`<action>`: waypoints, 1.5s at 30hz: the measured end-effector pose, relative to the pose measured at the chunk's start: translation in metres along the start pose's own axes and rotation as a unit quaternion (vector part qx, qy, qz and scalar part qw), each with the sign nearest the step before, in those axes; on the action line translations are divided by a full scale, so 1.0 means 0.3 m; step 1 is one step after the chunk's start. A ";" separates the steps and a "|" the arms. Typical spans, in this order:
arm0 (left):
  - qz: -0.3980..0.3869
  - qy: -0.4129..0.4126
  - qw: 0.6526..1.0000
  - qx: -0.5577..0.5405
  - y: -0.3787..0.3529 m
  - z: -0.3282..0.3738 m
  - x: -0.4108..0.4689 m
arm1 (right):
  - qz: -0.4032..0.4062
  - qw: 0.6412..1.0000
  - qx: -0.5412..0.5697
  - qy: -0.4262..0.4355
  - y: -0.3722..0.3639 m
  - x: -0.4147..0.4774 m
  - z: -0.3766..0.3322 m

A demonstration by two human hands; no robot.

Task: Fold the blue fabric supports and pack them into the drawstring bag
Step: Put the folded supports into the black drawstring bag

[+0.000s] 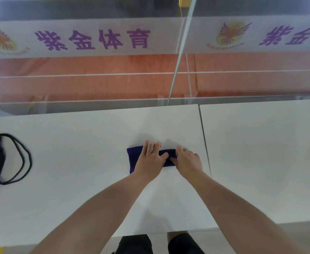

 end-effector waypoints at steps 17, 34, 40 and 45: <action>-0.009 -0.009 0.999 -0.045 -0.076 -0.202 -0.288 | 0.028 0.985 -0.028 0.167 -0.044 -0.157 -0.156; -0.090 0.052 0.949 -0.296 -0.031 -0.265 -0.308 | -0.093 0.989 0.033 0.113 -0.157 -0.165 -0.258; -0.021 0.066 0.978 -0.198 -0.088 -0.255 -0.303 | -0.061 0.993 0.093 0.027 -0.201 -0.140 -0.285; -0.072 0.074 0.973 -0.204 -0.124 -0.256 -0.282 | -0.049 0.995 0.083 -0.019 -0.229 -0.103 -0.305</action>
Point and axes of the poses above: each hand's wrist, its own x-axis towards the middle knuckle, its own y-axis out of the back of the hand, z = x × y, the point moved 1 cm from there along x, towards the middle knuckle, and after that the axes turned 14 degrees about x, right-handed, at the moved point
